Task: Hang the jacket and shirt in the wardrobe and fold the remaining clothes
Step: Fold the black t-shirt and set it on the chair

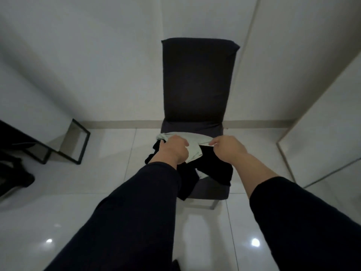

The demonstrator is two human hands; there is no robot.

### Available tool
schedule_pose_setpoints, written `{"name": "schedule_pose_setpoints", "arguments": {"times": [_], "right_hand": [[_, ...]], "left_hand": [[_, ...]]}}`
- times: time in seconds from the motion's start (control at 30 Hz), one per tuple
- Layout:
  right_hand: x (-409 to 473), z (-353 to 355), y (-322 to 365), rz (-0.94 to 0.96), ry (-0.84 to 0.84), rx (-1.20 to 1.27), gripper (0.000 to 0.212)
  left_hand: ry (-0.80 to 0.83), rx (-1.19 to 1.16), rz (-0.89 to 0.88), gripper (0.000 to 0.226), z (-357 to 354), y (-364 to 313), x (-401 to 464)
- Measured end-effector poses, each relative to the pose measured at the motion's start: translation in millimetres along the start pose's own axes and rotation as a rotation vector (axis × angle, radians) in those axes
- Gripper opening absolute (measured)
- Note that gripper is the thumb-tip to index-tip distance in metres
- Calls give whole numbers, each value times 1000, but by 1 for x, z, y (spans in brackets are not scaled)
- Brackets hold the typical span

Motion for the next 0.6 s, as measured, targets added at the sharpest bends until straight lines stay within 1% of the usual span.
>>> {"name": "schedule_pose_setpoints", "arguments": {"times": [0.17,0.3,0.37,0.47,0.6], "right_hand": [[50,-67,47,90,114,37,35],[91,-125,67,148,208,34,37],[113,-152,76,179,223,19,36],[147,-190,91,245,208,0,38],[191,-232,111,306,186,-7,44]], "left_hand": [[-25,-125,89,40,-4,76,38],[-27,-266,153,40,-38,134,71],[-7,-319,183,40,-62,160,90],[-47,-371,214,42,-95,198,119],[-116,-396,258,55,-133,237,155]]}}
Point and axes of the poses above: each hand's wrist, its own x-axis towards the middle knuckle, its own z-axis out of the back of the hand, y = z × x, the point moved 5 cm from there along x, towards the middle knuckle, and after that the axes turned 15 degrees about -x, right-handed, at the moved point
